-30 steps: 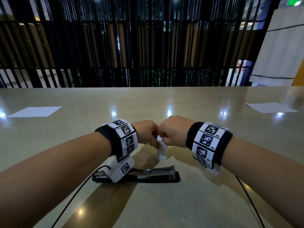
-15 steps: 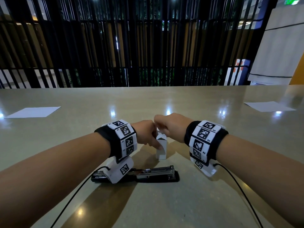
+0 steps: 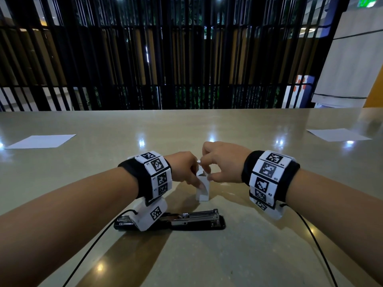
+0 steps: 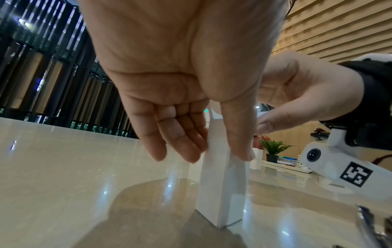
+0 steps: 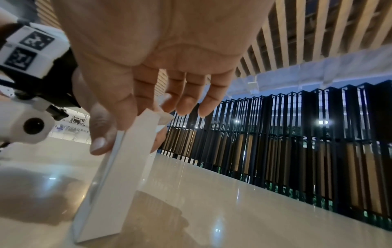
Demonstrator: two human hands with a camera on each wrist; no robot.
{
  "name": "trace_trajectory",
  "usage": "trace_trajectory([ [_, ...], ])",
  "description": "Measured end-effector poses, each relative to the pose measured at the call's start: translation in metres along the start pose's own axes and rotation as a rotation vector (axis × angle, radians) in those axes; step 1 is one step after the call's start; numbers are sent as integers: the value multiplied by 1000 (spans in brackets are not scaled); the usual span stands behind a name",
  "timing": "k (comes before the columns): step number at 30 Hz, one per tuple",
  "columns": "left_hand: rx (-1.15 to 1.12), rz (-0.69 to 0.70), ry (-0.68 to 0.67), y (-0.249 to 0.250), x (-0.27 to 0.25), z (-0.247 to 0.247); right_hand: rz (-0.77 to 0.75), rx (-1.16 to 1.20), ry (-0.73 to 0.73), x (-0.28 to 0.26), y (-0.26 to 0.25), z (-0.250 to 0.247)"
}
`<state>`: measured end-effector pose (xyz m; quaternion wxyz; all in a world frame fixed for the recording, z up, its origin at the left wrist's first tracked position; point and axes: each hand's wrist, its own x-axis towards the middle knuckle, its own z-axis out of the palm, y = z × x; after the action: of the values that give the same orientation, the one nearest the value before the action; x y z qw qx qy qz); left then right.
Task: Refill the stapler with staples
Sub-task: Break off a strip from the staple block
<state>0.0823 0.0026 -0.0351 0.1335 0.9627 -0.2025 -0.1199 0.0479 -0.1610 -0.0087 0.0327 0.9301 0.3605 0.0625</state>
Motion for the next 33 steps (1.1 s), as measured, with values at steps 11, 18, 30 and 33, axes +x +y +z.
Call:
trace_trajectory([
  [11,-31,17,89,4,-14,-4,163,152,66,-1,-2,11],
  [18,-293,116,143,3,-29,-7,182,176,2,2,-1,13],
  [30,-86,164,202,1,-25,-2,205,223,-32,3,-4,13],
  [33,-35,114,265,-2,-26,-3,215,219,-43,4,-6,12],
])
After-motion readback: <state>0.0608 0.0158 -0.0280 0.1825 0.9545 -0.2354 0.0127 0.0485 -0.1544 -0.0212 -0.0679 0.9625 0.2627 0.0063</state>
